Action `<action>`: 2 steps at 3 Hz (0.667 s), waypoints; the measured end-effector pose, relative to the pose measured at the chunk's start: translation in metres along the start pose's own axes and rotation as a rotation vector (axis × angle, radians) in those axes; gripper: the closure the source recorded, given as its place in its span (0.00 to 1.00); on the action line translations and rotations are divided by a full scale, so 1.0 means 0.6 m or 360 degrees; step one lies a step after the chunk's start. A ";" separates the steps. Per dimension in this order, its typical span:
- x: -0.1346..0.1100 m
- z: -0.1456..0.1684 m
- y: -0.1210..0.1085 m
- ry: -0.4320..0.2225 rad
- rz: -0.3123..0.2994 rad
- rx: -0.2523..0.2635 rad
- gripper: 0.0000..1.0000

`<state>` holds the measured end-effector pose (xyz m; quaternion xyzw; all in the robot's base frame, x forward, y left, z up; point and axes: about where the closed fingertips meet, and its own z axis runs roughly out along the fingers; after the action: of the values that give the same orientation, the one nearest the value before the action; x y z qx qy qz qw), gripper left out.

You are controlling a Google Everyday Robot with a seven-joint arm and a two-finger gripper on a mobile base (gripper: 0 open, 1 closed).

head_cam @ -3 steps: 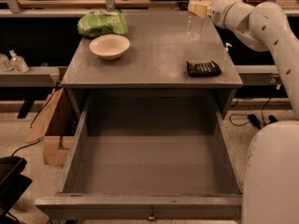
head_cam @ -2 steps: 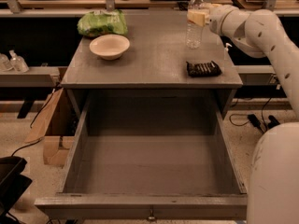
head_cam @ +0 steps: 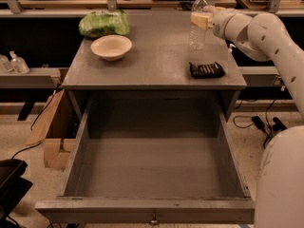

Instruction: Pick water bottle from top drawer and place on counter

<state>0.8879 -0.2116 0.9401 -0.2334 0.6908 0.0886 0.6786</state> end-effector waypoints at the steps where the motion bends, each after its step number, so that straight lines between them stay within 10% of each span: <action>1: -0.001 0.000 0.000 0.0000 0.0000 0.0000 0.82; 2: -0.001 0.000 0.000 0.0000 0.0000 0.0000 0.58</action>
Offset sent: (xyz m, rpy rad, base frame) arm 0.0000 0.0000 0.0008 0.0000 0.0000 0.0000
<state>0.8880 -0.2114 0.9409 -0.2334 0.6908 0.0887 0.6785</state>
